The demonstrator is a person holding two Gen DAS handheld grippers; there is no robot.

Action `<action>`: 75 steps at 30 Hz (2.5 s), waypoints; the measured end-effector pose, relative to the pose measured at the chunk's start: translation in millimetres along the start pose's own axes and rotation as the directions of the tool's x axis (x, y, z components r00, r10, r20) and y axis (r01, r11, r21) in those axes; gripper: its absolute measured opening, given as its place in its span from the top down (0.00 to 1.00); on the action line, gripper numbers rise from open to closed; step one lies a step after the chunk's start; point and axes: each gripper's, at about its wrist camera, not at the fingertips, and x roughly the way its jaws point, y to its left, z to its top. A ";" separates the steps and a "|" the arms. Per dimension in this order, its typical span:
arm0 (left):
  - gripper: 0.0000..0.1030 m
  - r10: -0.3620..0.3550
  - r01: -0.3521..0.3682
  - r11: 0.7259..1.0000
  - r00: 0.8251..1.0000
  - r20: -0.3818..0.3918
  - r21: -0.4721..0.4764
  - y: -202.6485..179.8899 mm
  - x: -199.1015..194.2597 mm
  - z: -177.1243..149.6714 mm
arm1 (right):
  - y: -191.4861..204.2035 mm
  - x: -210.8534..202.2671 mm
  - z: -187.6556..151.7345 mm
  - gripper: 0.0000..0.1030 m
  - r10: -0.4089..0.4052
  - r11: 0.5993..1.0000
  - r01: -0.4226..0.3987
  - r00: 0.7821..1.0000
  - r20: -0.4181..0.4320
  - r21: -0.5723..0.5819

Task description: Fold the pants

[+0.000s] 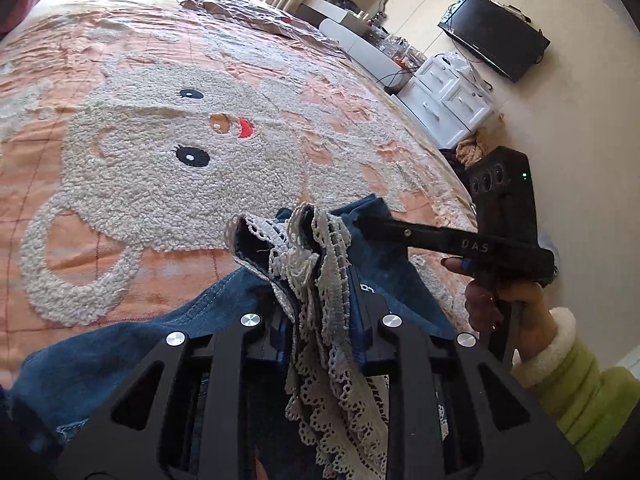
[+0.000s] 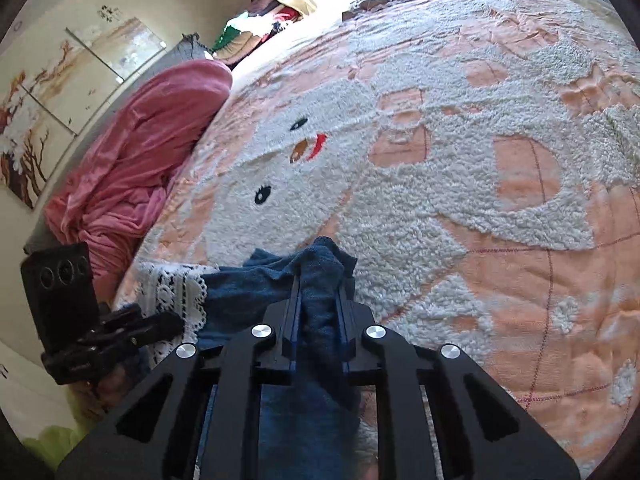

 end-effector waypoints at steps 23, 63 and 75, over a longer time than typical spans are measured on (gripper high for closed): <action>0.51 0.158 -0.156 0.987 0.983 0.089 -0.034 -17.9 -50.9 -29.9 | 32.8 -77.9 -84.6 0.42 -0.203 0.958 0.233 0.963 0.176 -0.168; 0.90 0.239 -0.251 0.963 0.963 -0.125 -0.093 -65.5 -35.4 -133.0 | 57.6 -73.2 -166.3 0.77 -0.258 0.922 0.266 0.964 0.063 -0.282; 0.84 0.258 -0.266 0.961 0.961 -0.100 -0.070 -73.4 -42.0 -134.1 | 59.8 -102.9 -159.2 0.69 -0.226 0.926 0.265 0.960 0.168 -0.268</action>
